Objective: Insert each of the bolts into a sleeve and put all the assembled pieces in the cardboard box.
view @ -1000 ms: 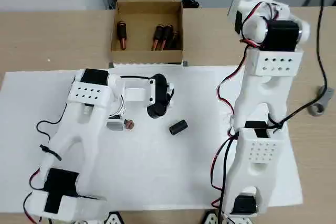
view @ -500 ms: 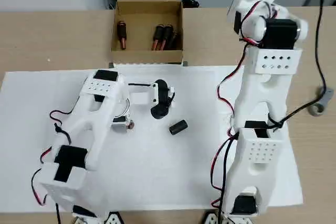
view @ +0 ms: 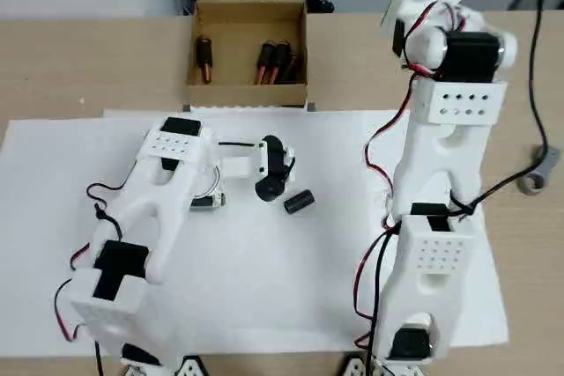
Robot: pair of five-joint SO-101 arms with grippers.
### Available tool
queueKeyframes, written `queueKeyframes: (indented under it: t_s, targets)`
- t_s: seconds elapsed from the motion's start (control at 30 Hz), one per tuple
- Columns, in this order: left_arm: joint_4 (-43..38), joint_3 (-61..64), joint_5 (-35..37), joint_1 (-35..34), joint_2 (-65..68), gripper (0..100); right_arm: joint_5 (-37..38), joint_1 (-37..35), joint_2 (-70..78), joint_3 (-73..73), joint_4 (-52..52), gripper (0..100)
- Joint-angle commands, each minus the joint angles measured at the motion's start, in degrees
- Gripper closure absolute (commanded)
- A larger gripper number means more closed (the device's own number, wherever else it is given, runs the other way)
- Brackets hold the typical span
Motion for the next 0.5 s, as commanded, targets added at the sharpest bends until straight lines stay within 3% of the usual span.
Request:
queueKeyframes:
  t_s: [0.0, 0.37, 0.47]
  targets:
    - [-0.70, -1.89, 0.62, -0.35, -1.76, 100, -0.70, 0.22, -3.30, -0.18, 0.22, 86.2]
    - [10.99, -2.59, 0.79, -0.26, -15.47, 100, -0.70, -1.54, -3.30, -0.18, 0.57, 86.2]
    - [13.63, -2.59, 5.10, -0.35, -19.78, 100, -0.70, -3.74, -3.30, -0.09, 0.75, 86.2]
